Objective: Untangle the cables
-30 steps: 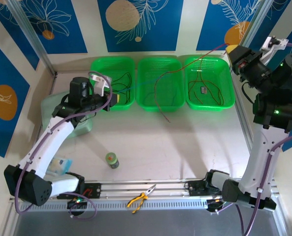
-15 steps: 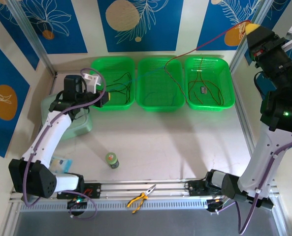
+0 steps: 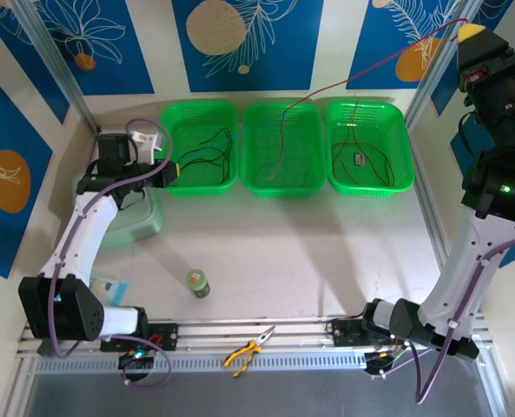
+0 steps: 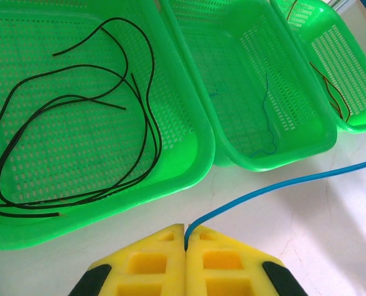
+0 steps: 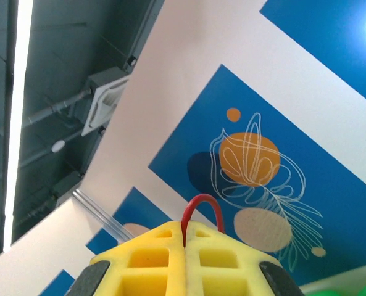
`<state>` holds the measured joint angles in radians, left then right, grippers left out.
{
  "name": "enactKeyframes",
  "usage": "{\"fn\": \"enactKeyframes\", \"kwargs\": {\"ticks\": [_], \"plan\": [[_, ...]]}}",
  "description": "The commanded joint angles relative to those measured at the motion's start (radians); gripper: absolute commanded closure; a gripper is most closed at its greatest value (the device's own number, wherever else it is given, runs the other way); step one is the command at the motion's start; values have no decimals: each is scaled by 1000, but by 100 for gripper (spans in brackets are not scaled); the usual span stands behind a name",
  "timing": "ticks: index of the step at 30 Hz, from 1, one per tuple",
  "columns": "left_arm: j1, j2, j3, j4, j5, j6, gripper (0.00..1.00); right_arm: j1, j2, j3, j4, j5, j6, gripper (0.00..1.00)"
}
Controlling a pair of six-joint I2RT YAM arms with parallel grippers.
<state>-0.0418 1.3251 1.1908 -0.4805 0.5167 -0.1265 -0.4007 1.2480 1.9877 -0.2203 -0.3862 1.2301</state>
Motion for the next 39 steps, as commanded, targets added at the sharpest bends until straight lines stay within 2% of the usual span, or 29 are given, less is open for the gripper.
{"fn": "enactKeyframes", "kwargs": {"ticks": [1,6,12,22,27,29,32,35,39], "plan": [[16,5,-31,-24,9,26,100,-9,26,8,139,68,57,100],[40,8,-55,-53,-20,39,100,-25,63,117,104,84,28,100],[99,20,-47,-63,-29,40,100,-127,75,187,59,55,42,100],[163,46,-16,-89,-43,52,100,-292,67,154,104,-5,144,100],[172,40,4,-91,-25,49,100,-310,86,162,115,-52,180,100],[177,45,-2,-93,-81,74,100,-335,84,163,113,-48,172,100],[207,70,-7,-109,-38,80,100,-362,98,182,113,-77,203,100],[210,63,-19,-96,-62,81,100,-362,89,164,112,-79,201,100],[264,80,-8,-94,-69,92,100,-385,85,160,132,-72,224,100]]}}
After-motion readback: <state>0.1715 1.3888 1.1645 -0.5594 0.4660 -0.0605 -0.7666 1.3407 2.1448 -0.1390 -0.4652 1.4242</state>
